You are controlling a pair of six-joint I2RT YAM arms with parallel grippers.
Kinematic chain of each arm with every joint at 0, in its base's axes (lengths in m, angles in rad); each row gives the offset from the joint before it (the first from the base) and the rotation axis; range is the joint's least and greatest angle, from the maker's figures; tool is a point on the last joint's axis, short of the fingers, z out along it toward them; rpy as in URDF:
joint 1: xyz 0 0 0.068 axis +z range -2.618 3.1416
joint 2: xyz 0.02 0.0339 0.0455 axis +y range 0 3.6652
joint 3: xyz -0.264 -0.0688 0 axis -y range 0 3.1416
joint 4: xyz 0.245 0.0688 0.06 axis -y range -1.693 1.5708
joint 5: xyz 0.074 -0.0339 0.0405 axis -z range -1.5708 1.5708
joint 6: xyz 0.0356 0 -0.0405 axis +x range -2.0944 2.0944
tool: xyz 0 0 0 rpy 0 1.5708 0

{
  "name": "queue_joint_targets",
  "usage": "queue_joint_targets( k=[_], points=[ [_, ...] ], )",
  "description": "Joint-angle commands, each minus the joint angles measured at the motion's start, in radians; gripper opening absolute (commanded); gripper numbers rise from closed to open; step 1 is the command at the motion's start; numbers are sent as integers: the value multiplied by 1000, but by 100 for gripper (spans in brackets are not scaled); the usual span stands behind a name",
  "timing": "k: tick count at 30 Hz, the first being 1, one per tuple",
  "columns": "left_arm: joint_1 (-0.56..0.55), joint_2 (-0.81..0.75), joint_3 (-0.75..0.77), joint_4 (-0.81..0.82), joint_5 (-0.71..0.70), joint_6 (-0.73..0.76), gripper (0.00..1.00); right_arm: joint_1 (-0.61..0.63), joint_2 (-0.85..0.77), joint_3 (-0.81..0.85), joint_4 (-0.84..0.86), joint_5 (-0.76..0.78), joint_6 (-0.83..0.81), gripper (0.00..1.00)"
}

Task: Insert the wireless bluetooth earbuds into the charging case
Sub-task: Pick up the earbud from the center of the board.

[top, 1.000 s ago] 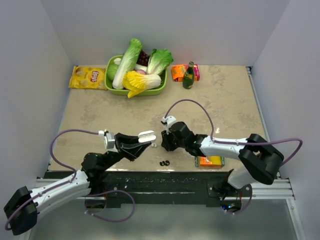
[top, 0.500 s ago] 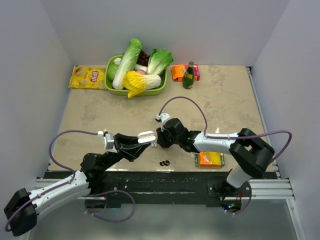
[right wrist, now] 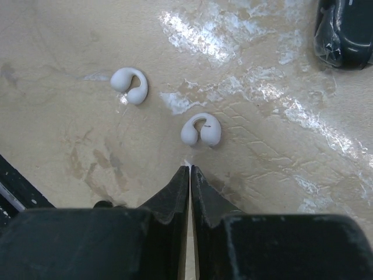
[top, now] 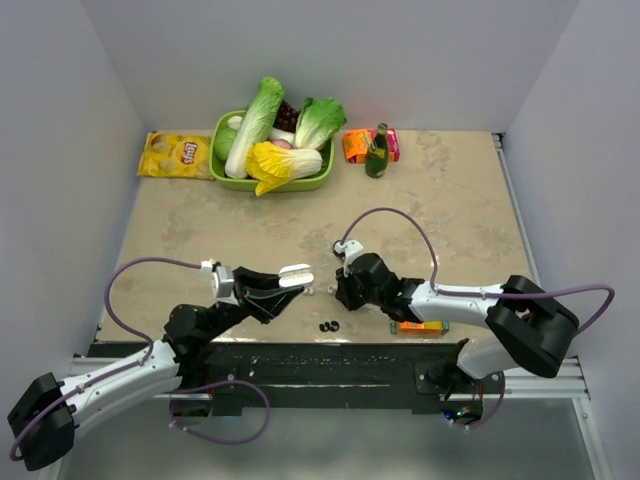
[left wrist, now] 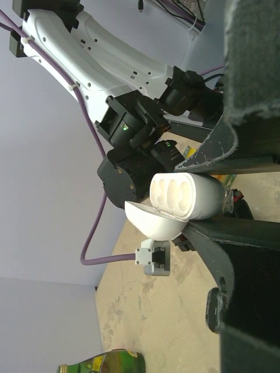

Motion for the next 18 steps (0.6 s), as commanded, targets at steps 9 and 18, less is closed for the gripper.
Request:
queue_joint_targets(
  k=[9, 18],
  points=[
    [6, -3, -223, 23, 15, 27, 0, -3, 79, 42, 24, 106, 21, 7],
    [4, -8, -232, 16, 9, 24, 0, -38, 102, 46, 38, 115, 18, 7]
  ],
)
